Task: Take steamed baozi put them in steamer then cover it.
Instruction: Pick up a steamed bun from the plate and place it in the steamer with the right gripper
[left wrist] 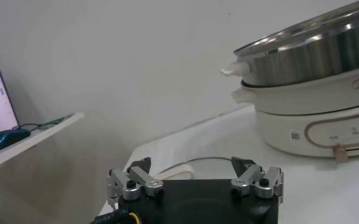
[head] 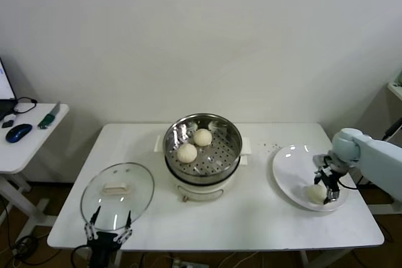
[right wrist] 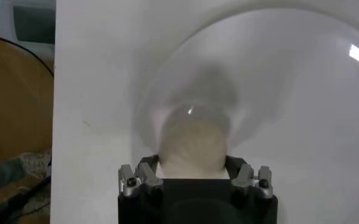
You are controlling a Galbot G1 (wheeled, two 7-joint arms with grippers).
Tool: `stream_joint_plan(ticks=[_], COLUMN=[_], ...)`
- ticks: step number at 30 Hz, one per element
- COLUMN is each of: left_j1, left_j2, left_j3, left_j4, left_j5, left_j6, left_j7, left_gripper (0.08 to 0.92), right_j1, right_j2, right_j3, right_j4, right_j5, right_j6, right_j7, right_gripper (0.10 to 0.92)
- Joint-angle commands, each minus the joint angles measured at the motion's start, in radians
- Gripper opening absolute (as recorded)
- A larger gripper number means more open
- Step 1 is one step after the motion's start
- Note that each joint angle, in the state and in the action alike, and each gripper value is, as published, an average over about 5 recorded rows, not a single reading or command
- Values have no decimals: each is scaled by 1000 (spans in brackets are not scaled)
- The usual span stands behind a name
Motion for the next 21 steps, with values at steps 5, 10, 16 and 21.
stream_joint_plan(ticks=[5,10,16,21], left_j1=[5,11,18,20], left_j2=[-4,-6,-6,-12], left_j3=[6,6,6,11], left_j4=[-6,-12,-20,-26], left_j5=[5,6,7,13], left_j6=[0,-1,-3,-1], left_j7=[0,-1,-1,-1], left_gripper=[823,823,823,823], right_j1=[8,88,322,546], right_j2=[5,14,64,172], right_j3=[9,-30,-177,-311], right_j4=[-7,7,44,48], right_j5=[3,31,69,95], right_j6=[12,43,157,288], right_j7=[1,-9,-43,-72], right_gripper=[694,681,679,679])
